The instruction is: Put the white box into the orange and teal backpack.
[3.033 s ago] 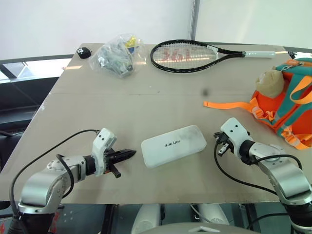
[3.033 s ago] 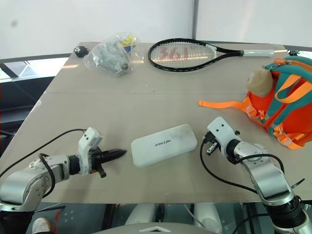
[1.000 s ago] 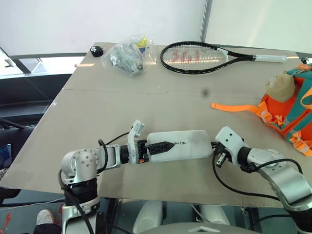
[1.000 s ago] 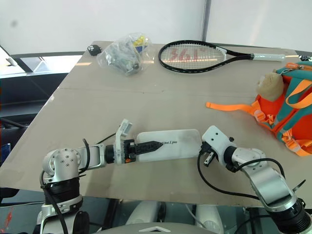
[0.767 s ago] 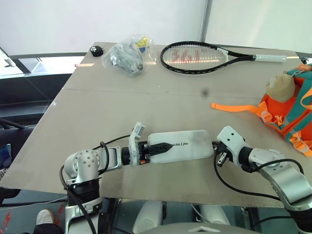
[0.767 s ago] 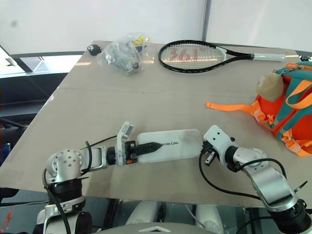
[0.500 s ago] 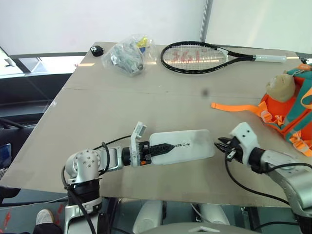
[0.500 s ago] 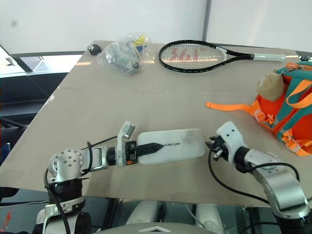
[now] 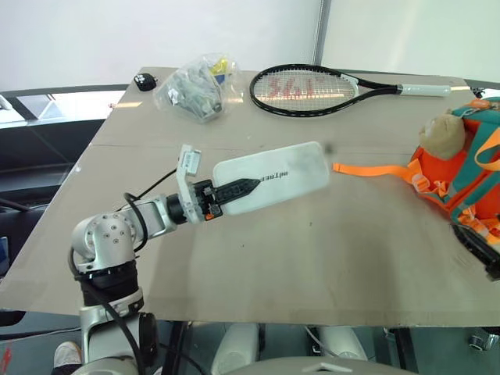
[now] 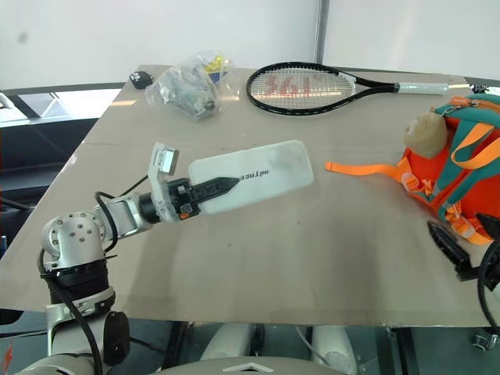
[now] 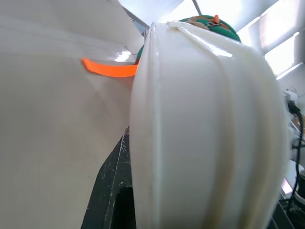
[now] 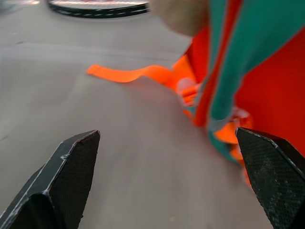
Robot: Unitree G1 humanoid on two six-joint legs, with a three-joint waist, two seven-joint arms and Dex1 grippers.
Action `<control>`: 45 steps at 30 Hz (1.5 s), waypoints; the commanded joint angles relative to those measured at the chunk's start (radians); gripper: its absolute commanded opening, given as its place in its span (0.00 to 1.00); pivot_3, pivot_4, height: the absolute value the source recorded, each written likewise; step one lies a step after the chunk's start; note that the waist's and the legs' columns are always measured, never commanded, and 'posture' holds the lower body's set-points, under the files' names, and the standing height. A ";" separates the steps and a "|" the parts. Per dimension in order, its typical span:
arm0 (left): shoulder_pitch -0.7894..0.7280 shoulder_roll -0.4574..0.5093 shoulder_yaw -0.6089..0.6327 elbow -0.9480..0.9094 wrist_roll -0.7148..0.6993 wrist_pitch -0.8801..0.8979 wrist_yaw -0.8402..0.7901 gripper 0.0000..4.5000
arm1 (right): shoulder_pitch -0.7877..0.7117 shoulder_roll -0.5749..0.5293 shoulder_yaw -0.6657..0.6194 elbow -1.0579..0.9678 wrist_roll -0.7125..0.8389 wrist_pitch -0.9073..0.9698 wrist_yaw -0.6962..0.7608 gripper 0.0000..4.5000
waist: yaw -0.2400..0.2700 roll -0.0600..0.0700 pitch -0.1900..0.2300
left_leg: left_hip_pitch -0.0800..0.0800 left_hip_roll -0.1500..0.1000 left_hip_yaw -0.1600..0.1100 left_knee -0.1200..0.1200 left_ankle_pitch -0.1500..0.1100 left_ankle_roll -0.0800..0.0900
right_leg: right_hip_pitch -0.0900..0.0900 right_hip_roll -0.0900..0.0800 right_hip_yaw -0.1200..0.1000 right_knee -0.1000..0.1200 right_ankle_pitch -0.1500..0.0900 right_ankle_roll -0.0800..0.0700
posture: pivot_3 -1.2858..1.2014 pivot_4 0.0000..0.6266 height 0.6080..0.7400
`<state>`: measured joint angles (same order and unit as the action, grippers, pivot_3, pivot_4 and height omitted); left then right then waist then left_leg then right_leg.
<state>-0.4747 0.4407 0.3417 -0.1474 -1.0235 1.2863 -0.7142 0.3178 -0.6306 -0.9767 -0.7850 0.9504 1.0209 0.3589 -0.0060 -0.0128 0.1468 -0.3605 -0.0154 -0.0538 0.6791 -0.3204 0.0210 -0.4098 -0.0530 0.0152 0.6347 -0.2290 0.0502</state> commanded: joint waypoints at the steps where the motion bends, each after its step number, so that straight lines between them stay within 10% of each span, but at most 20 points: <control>1: -0.040 -0.013 0.005 -0.038 -0.046 -0.033 0.023 0.21 | -0.117 -0.049 0.107 0.094 -0.040 -0.025 -0.069 1.00 | -0.006 0.000 0.001 | 0.001 0.000 0.000 0.000 0.000 0.000 | 0.000 0.000 0.000 0.001 0.000 0.000 | 0.52 0.24 1.00; 8: -0.030 -0.029 0.012 -0.062 -0.060 -0.054 0.100 0.21 | -0.391 -0.107 0.375 0.356 -0.258 -0.161 -0.103 0.95 | -0.007 0.000 0.002 | 0.000 0.000 0.001 0.000 0.002 -0.004 | -0.003 0.001 0.001 0.002 0.002 0.004 | 0.52 0.24 1.00; 18: -0.001 -0.064 0.041 -0.013 -0.028 -0.166 0.207 0.21 | -0.554 -0.190 0.506 0.538 -0.386 -0.462 0.171 0.01 | -0.002 0.002 0.003 | -0.003 0.000 -0.002 -0.004 0.002 -0.004 | -0.004 0.000 0.000 -0.002 0.002 0.004 | 0.52 0.24 1.00; 25: -0.060 -0.021 0.066 0.062 -0.019 -0.233 0.216 0.21 | -0.808 -0.206 0.647 0.502 -0.129 -0.328 0.475 0.01 | -0.019 0.005 0.008 | 0.000 0.001 -0.001 -0.003 0.003 -0.005 | -0.004 0.001 0.000 0.001 0.003 0.004 | 0.52 0.24 1.00; 31: -0.078 0.130 0.025 0.025 0.027 -0.299 0.062 0.21 | -0.670 -0.250 0.696 0.362 -0.078 -0.243 0.555 0.01 | -0.001 0.004 0.008 | -0.006 0.001 -0.008 -0.009 0.003 -0.006 | -0.008 0.000 -0.003 -0.004 0.002 0.004 | 0.52 0.24 1.00; 45: -0.264 0.195 -0.275 0.071 0.295 -0.621 -0.295 0.21 | -0.430 -0.417 0.319 0.336 0.101 -0.166 0.732 0.01 | 0.027 0.004 0.009 | -0.020 -0.007 -0.011 0.002 0.003 -0.005 | -0.015 -0.002 -0.009 -0.003 0.003 0.006 | 0.52 0.24 1.00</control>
<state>-0.7107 0.6383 0.0777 -0.0631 -0.7548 0.7391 -0.9713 -0.1031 -1.0238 -0.5810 -0.4152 1.0041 0.8574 1.0648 0.0207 -0.0085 0.1555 -0.3815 -0.0227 -0.0644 0.6826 -0.3175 0.0156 -0.4249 -0.0553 0.0053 0.6325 -0.2255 0.0559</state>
